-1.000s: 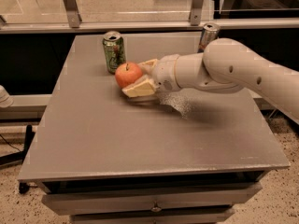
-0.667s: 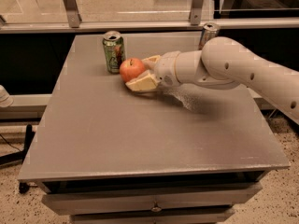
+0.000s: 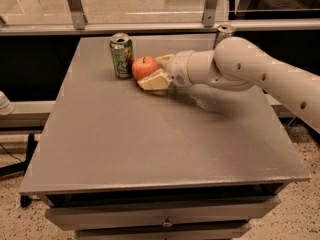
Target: Move apple near green can
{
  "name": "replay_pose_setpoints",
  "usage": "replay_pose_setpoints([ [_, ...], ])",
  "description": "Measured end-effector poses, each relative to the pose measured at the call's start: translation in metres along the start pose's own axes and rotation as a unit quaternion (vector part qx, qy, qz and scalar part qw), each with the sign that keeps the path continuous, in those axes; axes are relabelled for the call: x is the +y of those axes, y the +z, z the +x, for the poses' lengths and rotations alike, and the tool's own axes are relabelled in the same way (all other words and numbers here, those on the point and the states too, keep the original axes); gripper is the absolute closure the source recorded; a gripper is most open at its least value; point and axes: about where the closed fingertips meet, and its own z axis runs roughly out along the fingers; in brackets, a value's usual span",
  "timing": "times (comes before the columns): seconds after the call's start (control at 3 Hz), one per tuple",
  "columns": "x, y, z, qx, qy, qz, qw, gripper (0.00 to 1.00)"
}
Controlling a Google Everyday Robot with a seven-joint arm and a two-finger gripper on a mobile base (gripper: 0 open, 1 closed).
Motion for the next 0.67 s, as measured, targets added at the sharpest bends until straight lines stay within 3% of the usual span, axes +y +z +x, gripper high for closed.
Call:
replay_pose_setpoints([
  [0.67, 0.0062, 0.0006, 0.0033, 0.002, 0.015, -0.009, 0.9998, 0.36],
])
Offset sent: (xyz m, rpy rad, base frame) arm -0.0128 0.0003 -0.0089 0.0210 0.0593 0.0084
